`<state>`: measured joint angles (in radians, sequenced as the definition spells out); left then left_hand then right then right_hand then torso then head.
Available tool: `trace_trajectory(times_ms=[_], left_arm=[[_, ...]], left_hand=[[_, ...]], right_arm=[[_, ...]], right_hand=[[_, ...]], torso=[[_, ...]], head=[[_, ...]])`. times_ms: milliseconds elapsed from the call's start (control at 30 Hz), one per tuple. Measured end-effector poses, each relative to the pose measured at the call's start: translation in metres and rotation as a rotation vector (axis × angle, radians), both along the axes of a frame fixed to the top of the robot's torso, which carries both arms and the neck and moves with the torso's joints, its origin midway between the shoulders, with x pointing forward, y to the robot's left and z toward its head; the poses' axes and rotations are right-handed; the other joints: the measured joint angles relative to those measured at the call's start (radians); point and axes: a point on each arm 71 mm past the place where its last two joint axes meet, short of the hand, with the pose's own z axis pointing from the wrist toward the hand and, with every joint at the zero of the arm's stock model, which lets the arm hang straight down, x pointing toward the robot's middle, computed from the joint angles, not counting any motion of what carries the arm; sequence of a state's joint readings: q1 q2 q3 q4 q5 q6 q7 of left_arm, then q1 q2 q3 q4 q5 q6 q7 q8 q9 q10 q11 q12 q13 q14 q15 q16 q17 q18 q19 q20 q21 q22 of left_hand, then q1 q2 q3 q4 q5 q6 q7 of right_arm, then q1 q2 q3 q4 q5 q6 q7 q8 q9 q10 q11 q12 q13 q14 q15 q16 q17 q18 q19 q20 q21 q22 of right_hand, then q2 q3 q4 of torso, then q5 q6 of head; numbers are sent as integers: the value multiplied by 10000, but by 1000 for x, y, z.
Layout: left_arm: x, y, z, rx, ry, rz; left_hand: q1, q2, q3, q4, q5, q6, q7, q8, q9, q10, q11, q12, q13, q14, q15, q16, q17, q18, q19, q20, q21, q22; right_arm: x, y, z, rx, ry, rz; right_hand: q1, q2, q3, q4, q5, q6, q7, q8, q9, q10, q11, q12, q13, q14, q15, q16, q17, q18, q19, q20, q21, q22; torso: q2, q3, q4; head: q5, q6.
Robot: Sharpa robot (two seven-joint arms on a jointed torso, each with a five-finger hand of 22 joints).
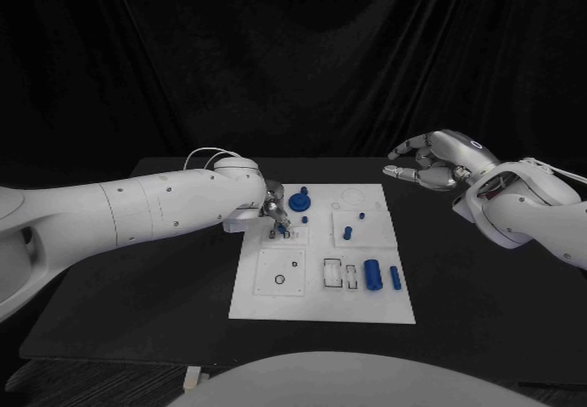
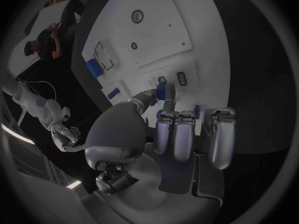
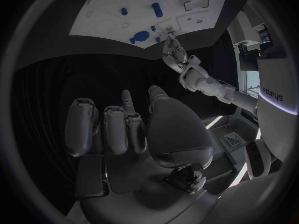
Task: Assemble the parts on the task board
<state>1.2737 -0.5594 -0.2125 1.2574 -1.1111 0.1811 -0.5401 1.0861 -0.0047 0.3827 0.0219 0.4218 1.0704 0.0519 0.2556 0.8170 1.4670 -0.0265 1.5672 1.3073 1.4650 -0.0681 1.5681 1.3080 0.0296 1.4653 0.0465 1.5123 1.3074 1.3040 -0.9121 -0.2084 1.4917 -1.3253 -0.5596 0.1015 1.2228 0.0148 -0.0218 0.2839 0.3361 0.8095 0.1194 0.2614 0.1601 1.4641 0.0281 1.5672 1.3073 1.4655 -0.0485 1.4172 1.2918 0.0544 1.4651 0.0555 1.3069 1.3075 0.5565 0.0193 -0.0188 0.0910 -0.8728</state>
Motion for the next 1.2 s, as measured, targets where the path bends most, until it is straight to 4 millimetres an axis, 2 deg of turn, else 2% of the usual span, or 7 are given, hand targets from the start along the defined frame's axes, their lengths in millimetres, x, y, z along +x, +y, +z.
trace_trajectory(times_ms=[500,1200], left_arm=[[0,-1,-2,-131,-275,269],[-4,-2,-10,-187,-224,341]], left_hand=[[-236,-25,248,-56,-7,69,1,-1,61,0,2,0,8,0,1,0,-2,0,0,1,0,0],[-330,-36,404,-124,-38,90,19,-1,70,1,3,0,6,37,-35,0,-3,0,16,-15,0,-1]], right_arm=[[0,0,-1,-29,93,-42],[0,0,-4,-68,228,-98]], right_hand=[[38,38,0,0,0,0,0,0,-22,37,36,0,7,4,50,-39,-20,-1,36,36,-59,-1],[106,106,0,0,186,0,0,0,-54,1,73,0,4,4,50,-39,-58,-1,-2,72,-59,-2]], torso=[[25,-16,1],[18,-20,-7]], head=[[51,1],[113,1]])
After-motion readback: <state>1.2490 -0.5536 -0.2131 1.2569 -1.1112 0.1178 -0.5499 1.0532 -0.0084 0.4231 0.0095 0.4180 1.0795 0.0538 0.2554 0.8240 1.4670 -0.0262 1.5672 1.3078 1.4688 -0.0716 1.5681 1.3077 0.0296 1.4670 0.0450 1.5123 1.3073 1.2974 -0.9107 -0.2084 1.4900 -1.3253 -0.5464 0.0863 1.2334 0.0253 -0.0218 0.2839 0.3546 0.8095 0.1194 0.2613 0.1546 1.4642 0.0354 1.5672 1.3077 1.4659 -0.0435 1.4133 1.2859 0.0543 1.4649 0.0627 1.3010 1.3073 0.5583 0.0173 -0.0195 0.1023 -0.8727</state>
